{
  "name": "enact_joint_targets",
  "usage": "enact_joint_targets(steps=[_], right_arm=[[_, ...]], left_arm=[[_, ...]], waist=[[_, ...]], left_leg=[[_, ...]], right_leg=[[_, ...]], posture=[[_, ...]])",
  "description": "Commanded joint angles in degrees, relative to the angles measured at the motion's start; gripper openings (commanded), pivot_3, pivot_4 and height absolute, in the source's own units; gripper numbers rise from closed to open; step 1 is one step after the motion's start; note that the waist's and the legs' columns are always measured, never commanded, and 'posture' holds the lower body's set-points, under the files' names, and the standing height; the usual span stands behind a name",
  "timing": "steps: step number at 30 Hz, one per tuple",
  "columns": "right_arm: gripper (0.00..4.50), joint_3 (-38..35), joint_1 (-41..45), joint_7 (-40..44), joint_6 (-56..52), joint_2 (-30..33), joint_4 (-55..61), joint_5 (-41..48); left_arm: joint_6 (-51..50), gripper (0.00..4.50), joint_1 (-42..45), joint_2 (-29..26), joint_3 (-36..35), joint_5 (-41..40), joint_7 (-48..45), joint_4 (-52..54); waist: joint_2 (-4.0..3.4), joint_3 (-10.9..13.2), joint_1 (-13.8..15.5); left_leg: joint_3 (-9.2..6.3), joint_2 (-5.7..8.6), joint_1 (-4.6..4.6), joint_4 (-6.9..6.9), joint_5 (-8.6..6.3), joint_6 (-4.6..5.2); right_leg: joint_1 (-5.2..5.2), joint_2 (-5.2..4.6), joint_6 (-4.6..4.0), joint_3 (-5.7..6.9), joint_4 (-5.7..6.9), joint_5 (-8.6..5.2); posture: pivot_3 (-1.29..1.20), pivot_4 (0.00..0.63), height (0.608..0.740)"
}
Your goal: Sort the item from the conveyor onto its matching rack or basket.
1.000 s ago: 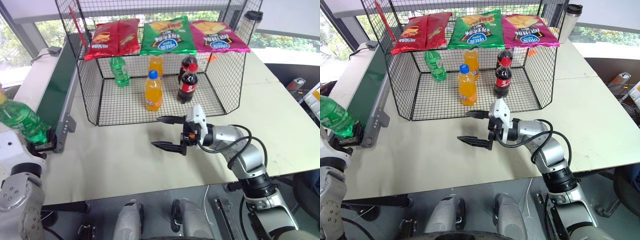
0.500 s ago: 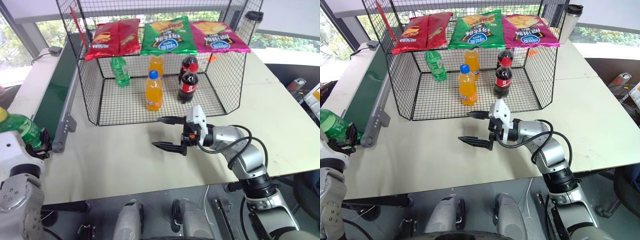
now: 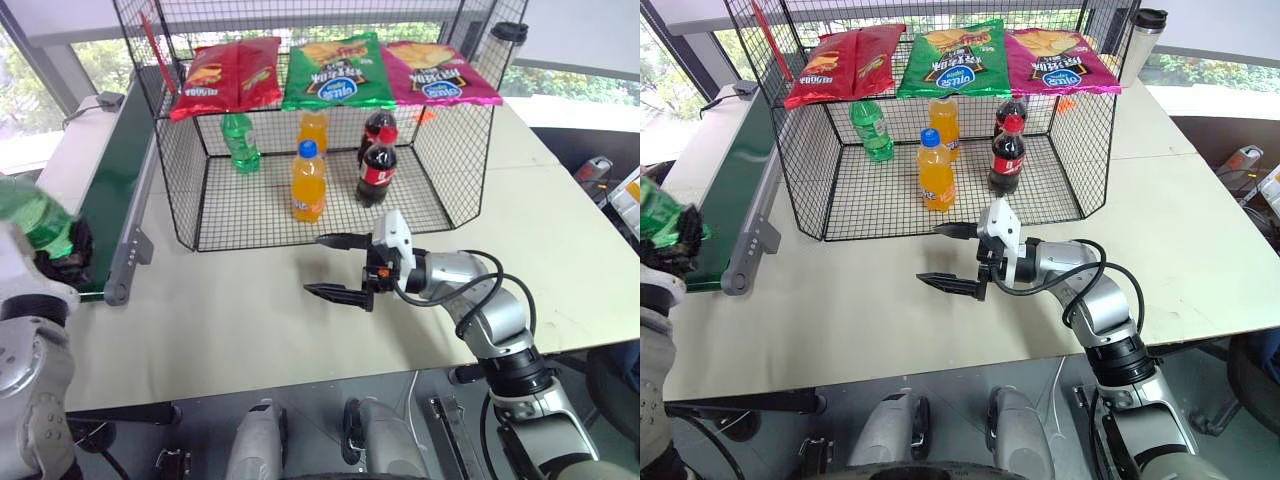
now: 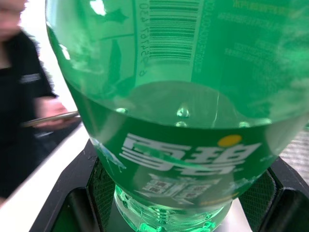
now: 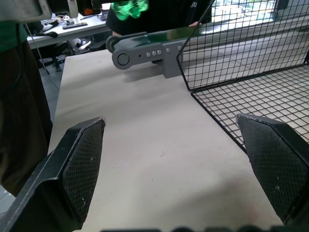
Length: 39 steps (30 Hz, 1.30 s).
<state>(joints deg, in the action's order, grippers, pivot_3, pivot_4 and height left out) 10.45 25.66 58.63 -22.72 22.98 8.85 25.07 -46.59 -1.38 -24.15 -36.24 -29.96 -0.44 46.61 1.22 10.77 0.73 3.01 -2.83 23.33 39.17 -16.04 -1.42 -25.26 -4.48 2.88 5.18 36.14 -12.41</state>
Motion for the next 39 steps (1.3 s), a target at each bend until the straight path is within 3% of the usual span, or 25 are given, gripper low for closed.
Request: enact_joint_targets(steps=[1,9,21,30,39], right_arm=[[4.50,-0.61,0.38,-0.15,0.79,-0.12,1.59,0.59],[4.50,0.17,0.32,-1.76,2.73,0.71,-0.25,-3.22],[4.50,1.44,2.87,-9.28,8.92,-0.19,-10.42,-14.00],[4.50,0.94,4.54,-10.25,7.98,-1.23,-10.45,-13.85],[4.50,0.50,3.86,-11.86,7.71,-1.53,-8.48,-13.70]], left_arm=[[-1.53,2.75,1.18,-2.18,4.00,-3.95,-2.91,5.04],[-1.21,2.75,11.06,-3.49,17.05,-1.06,-3.44,-1.16],[6.01,2.75,25.43,3.47,33.95,12.43,-1.43,-21.12],[10.41,2.75,30.39,11.12,34.15,16.93,0.43,-34.81],[15.41,2.75,33.45,13.38,32.87,21.24,3.13,-44.02]], waist=[[0.00,0.00,-0.06],[0.00,0.00,0.01],[0.00,0.01,-0.01],[0.00,0.01,-0.06],[0.00,0.01,-0.03]], left_leg=[[0.00,0.00,0.00,0.00,0.00,0.00],[-0.01,0.00,-0.01,0.00,0.00,0.00],[0.05,0.01,0.05,-0.03,0.01,0.00],[0.06,0.01,0.05,-0.03,0.01,0.00],[0.06,0.01,0.05,-0.02,0.01,0.00]], right_leg=[[0.00,0.00,0.00,0.00,0.00,0.00],[0.01,0.06,0.09,0.01,0.04,0.06],[-0.05,0.07,0.18,0.00,-0.01,0.10],[-0.05,0.07,0.20,0.00,0.00,0.11],[-0.04,0.06,0.20,0.01,0.01,0.11]], posture=[[0.00,0.150,0.740],[0.00,0.150,0.740],[0.00,0.150,0.740],[0.00,0.150,0.740],[0.00,0.150,0.740]])
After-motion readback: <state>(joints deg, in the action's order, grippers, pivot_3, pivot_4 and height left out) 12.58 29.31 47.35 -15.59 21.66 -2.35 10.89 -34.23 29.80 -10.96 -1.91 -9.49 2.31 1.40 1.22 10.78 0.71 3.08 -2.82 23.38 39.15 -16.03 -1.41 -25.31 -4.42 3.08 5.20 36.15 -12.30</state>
